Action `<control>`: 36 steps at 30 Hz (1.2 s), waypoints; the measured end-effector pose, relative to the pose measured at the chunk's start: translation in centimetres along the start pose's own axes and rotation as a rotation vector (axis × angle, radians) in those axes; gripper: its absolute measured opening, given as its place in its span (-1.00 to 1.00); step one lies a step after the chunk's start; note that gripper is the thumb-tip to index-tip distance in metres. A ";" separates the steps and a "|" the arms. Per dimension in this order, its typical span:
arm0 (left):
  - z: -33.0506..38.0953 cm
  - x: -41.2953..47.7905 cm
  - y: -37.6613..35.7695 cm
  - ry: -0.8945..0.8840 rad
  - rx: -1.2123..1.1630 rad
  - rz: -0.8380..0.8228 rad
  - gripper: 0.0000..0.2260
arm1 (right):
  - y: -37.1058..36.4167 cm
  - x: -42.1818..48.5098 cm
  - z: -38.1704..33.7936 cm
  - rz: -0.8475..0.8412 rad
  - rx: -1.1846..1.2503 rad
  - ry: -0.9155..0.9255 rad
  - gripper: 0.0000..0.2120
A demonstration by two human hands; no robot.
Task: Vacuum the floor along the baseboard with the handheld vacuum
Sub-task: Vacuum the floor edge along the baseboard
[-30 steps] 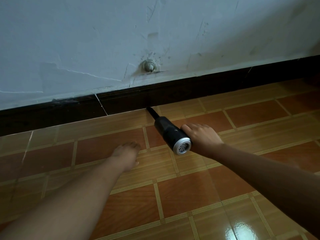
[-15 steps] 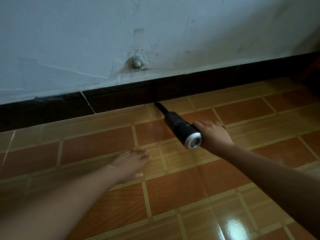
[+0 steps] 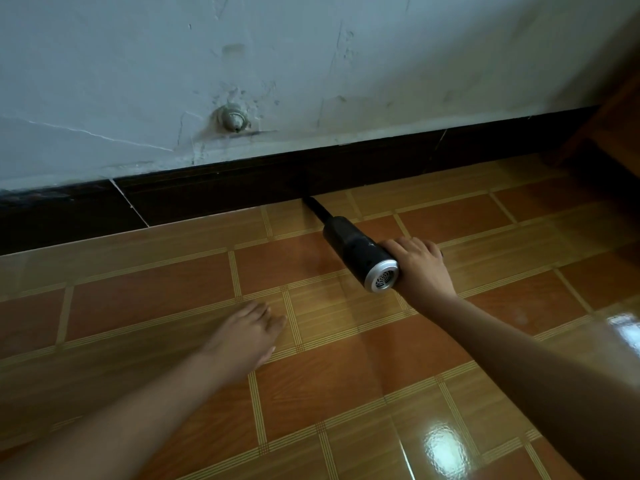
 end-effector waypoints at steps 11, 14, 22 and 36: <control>-0.4 0.6 -1.2 0.077 -0.033 0.183 -0.46 | -0.3 -1.1 4.7 0.039 0.019 -0.101 -0.63; -0.5 0.7 -1.2 0.070 -0.035 0.184 -0.45 | -0.2 -1.4 5.8 0.069 0.033 -0.130 -0.65; -0.7 0.8 -1.1 0.079 -0.041 0.250 -0.45 | -0.1 -1.6 6.8 0.096 0.050 -0.171 -0.67; -0.7 0.7 -0.8 0.059 -0.049 0.329 -0.47 | -0.7 -1.2 3.1 0.084 0.067 -0.068 -0.66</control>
Point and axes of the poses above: each hand's wrist, its own x-axis towards the middle knuckle, its own y-axis out of the back of the hand, z = x × y, the point moved 8 cm from there along x, towards the middle knuckle
